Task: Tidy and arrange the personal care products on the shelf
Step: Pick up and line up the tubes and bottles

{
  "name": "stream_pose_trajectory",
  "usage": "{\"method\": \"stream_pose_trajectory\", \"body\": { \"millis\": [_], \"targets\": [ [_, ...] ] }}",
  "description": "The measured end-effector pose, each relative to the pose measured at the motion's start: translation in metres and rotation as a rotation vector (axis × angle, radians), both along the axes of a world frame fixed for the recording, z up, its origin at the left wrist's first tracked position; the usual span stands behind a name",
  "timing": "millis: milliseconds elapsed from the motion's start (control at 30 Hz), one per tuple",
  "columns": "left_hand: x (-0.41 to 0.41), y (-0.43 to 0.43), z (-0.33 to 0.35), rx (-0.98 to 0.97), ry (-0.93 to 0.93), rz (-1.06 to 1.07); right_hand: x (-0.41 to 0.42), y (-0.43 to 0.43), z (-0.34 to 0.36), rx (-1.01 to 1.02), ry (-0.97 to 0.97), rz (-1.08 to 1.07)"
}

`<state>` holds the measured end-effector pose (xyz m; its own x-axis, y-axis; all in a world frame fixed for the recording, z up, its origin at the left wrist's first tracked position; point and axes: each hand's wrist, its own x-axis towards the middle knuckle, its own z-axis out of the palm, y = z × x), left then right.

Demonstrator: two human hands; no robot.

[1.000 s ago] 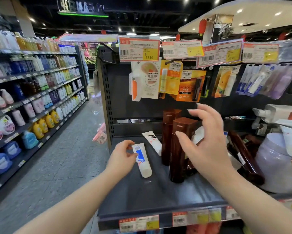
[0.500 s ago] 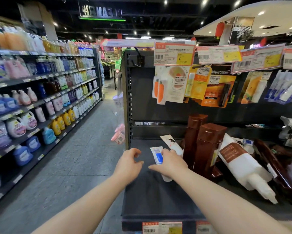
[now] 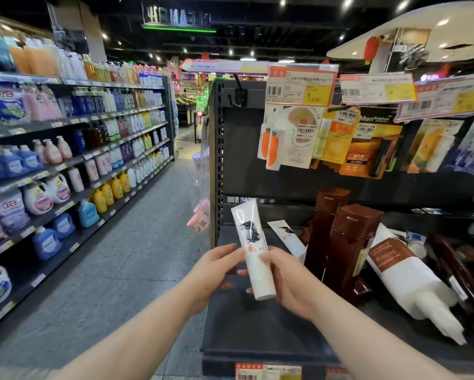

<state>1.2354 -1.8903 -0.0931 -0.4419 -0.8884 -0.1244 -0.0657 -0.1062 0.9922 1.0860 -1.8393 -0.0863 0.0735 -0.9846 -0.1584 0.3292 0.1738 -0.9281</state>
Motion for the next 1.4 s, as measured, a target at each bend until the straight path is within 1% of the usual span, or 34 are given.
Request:
{"method": "stream_pose_trajectory", "body": {
  "millis": [67,133,233,300,400,533,667,800,933,1200,1400],
  "targets": [
    [-0.002,0.008,0.004,-0.014,0.120,-0.043,0.005,0.004,-0.003,-0.062,0.127,0.012],
    [-0.002,0.015,0.007,-0.053,0.172,0.012,0.005,0.006,-0.005,-0.144,0.306,-0.014],
    [0.002,0.022,0.009,-0.168,0.149,0.062,0.001,0.010,0.001,-0.229,0.495,-0.005],
    [0.006,0.027,0.009,-0.253,0.112,0.081,0.001,0.012,0.002,-0.267,0.546,0.013],
    [0.013,0.032,0.007,-0.310,0.068,0.077,0.006,0.013,-0.003,-0.318,0.636,-0.009],
    [0.020,0.037,-0.001,-0.317,-0.019,0.045,0.015,0.016,-0.018,-0.344,0.713,-0.033],
    [0.022,0.038,-0.009,-0.308,-0.057,-0.007,0.014,0.019,-0.026,-0.283,0.722,-0.036],
    [0.025,0.036,-0.014,-0.293,-0.120,-0.049,0.014,0.024,-0.031,-0.255,0.893,0.018],
    [0.031,0.039,-0.023,-0.315,-0.181,-0.081,0.024,0.026,-0.035,-0.245,0.915,-0.030],
    [0.053,0.039,-0.029,-0.308,-0.159,-0.127,0.042,0.032,-0.040,-0.251,0.937,-0.051],
    [0.053,0.036,-0.030,-0.355,-0.211,-0.129,0.047,0.037,-0.036,-0.237,0.958,-0.092]
  ]
}}
